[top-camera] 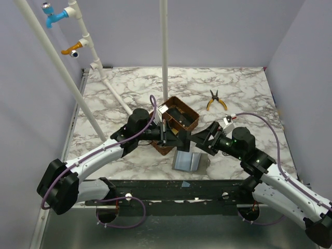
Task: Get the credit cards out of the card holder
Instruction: Place the credit card in the storage box.
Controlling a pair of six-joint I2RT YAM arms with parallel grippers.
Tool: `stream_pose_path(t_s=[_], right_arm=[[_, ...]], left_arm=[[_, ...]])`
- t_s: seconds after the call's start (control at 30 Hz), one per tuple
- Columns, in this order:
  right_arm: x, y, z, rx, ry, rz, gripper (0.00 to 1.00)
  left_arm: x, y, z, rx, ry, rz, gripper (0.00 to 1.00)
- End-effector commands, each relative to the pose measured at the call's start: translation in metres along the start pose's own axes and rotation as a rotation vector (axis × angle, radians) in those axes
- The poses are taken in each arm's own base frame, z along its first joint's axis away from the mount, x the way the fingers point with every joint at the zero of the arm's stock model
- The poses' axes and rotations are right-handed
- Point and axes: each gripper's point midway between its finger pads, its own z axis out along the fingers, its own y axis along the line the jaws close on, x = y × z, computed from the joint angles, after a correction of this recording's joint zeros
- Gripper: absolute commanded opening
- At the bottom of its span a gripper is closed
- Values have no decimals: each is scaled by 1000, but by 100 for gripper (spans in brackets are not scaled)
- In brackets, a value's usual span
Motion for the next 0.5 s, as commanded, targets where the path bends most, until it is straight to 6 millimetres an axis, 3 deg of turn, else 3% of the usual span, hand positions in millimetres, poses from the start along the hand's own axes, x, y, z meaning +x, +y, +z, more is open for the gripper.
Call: stream_pose_path(t_s=[0.0,0.27,0.47], right_arm=[[-22,-10,-6,119,-108,-33,100],[-57,-36,-22,295,-305,-34,100],[-76,-55,-35,410,-428,-11,100]], left_arm=[[-10,-1,-7,-57,-38,52,0],[-34,1,-17,-193,-109,103,0],[-72,3,-29,-375,-219,166,0]])
